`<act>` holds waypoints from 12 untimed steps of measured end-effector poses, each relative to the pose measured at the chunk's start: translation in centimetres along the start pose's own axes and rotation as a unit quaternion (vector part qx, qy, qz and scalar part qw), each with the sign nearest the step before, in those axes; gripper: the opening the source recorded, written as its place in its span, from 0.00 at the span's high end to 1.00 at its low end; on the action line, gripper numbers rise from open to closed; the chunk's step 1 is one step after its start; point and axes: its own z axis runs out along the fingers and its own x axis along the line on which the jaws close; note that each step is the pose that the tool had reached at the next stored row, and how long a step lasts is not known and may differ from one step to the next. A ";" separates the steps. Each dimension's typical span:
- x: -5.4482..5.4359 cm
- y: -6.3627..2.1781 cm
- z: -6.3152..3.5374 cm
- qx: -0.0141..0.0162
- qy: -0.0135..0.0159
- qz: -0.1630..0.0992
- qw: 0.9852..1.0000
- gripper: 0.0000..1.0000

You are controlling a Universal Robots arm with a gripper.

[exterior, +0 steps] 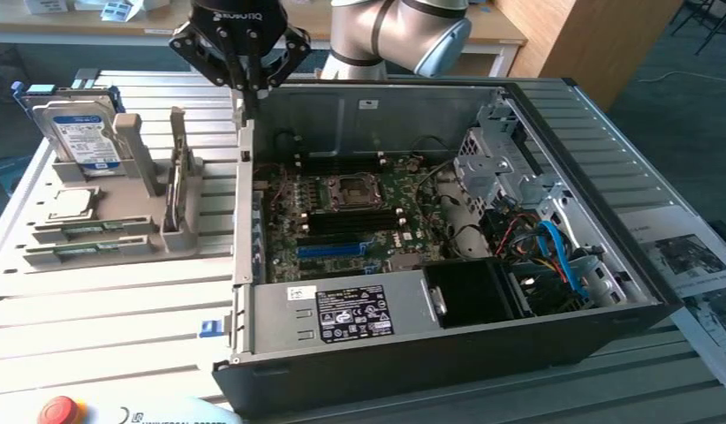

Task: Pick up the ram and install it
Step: 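Reach for the ram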

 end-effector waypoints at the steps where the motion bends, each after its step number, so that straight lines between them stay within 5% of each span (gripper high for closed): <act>1: 0.3 -0.02 0.00 0.000 0.000 0.000 1.000 0.89; 12: 3.3 -0.25 -0.05 0.000 0.000 0.000 1.000 0.89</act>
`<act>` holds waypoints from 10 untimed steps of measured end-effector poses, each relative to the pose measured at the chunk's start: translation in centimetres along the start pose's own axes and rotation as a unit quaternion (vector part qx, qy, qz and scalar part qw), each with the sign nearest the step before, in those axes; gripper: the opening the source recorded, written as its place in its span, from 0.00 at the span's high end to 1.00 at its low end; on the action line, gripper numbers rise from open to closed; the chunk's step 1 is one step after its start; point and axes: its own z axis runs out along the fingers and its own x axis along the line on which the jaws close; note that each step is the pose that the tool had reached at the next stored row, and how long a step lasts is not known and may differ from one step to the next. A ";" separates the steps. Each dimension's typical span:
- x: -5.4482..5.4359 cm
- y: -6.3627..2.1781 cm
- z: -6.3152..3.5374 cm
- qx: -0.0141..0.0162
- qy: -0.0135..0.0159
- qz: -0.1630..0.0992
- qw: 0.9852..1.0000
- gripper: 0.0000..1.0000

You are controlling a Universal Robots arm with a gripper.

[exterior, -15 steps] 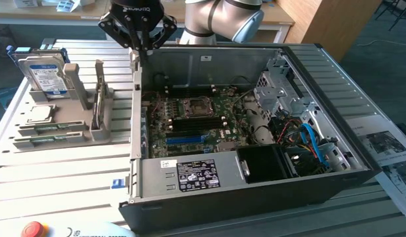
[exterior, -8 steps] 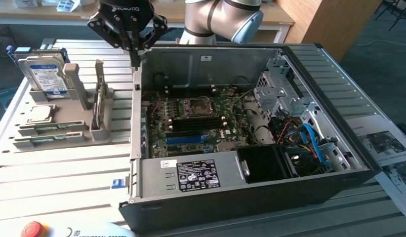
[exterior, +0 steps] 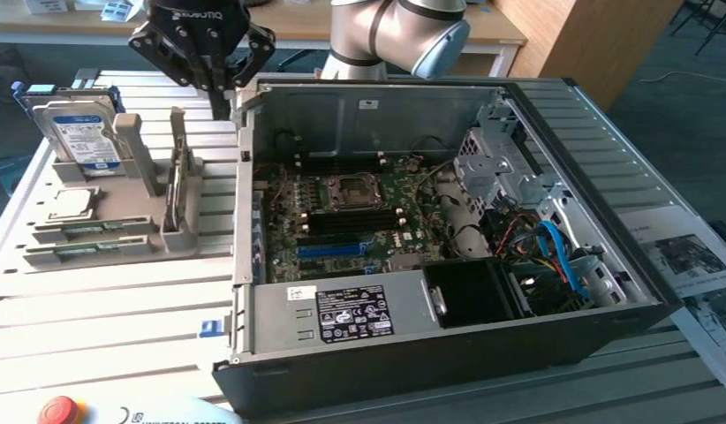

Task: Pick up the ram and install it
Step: 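Reach for the ram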

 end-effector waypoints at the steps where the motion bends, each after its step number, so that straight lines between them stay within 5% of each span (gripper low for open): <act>1: 0.3 -0.02 0.00 0.000 0.000 0.000 1.000 0.89; 10: 3.2 -0.25 -0.05 0.000 0.000 0.000 1.000 0.89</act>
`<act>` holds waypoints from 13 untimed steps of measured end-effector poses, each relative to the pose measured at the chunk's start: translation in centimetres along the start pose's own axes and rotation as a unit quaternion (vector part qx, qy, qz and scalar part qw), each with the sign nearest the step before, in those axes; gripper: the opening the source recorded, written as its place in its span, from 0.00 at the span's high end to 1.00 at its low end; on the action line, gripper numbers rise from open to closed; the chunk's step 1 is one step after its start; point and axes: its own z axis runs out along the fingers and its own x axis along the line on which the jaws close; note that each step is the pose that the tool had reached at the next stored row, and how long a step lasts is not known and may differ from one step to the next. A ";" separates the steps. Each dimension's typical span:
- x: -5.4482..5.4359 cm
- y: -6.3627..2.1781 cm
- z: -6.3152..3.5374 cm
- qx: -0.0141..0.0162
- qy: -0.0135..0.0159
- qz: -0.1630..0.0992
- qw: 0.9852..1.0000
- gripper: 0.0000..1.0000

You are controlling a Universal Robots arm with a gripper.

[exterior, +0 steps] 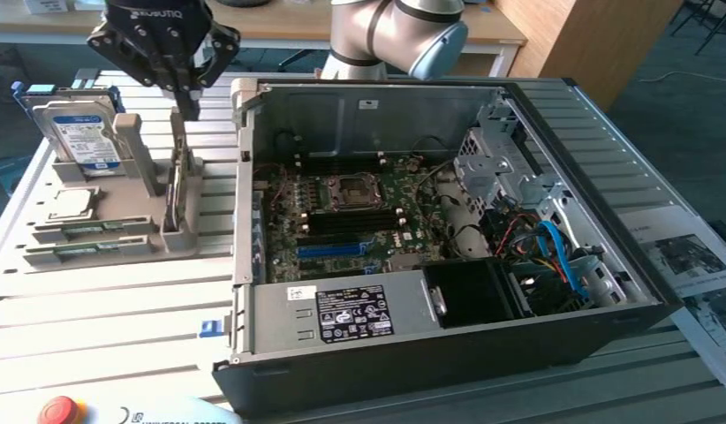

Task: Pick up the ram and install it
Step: 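Reach for the ram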

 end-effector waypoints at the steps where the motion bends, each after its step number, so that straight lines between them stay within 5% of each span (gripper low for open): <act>1: 0.3 -0.02 0.00 0.000 0.000 0.000 1.000 0.89; 13: 4.6 -0.34 -0.08 0.000 0.000 0.000 1.000 0.89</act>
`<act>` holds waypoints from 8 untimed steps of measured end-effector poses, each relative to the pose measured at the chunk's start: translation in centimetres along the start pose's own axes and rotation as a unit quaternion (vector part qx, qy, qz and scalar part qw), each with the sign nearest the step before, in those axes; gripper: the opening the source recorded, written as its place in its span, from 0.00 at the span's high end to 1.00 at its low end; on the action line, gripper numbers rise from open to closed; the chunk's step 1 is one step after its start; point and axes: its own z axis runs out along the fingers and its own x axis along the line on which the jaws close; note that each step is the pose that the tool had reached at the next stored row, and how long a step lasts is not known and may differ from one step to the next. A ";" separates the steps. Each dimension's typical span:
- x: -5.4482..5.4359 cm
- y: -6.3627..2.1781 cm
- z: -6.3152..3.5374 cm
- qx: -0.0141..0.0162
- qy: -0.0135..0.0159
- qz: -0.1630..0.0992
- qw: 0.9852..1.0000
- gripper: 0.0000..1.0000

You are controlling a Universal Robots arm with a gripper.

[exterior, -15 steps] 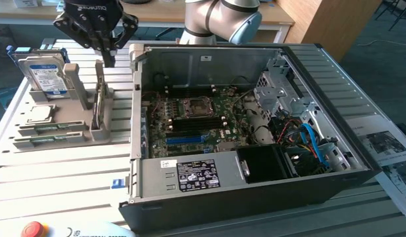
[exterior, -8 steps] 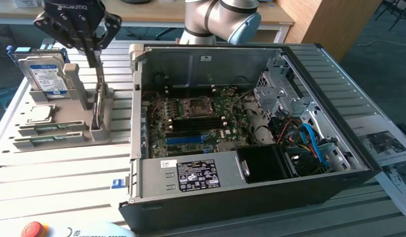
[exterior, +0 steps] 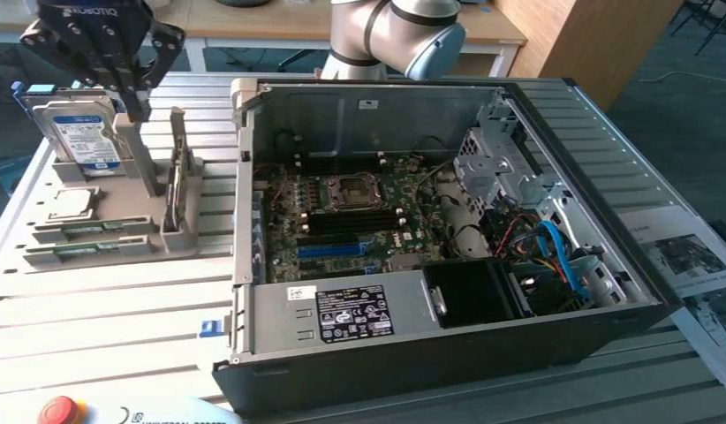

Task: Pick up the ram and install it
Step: 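Reach for the ram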

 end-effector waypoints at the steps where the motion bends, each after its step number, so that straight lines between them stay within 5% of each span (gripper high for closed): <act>1: 0.4 -0.03 -0.01 0.000 0.000 0.000 1.000 0.89; 8: 2.9 -0.22 -0.06 0.000 0.000 0.000 1.000 0.89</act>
